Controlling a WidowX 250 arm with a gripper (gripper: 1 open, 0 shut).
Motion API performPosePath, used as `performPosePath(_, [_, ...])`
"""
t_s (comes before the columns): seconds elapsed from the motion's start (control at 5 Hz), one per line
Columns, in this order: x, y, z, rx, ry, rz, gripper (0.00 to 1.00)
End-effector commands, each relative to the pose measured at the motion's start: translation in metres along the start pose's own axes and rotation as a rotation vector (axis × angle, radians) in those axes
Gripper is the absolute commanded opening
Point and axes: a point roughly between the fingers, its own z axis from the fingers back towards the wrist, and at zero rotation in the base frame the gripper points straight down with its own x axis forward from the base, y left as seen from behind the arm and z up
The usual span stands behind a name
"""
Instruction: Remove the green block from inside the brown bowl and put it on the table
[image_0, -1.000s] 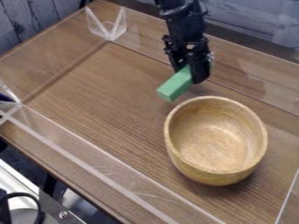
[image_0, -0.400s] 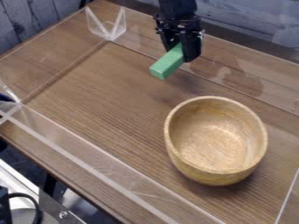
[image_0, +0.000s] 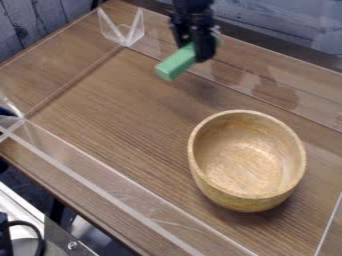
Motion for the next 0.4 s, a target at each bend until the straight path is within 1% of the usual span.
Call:
performPosePath(0.0, [-0.015, 0.026, 0.036, 0.063, -0.037, -0.070, 0.00])
performPosePath(0.2, [-0.022, 0.034, 0.019, 0.074, 0.000, -0.044, 0.00])
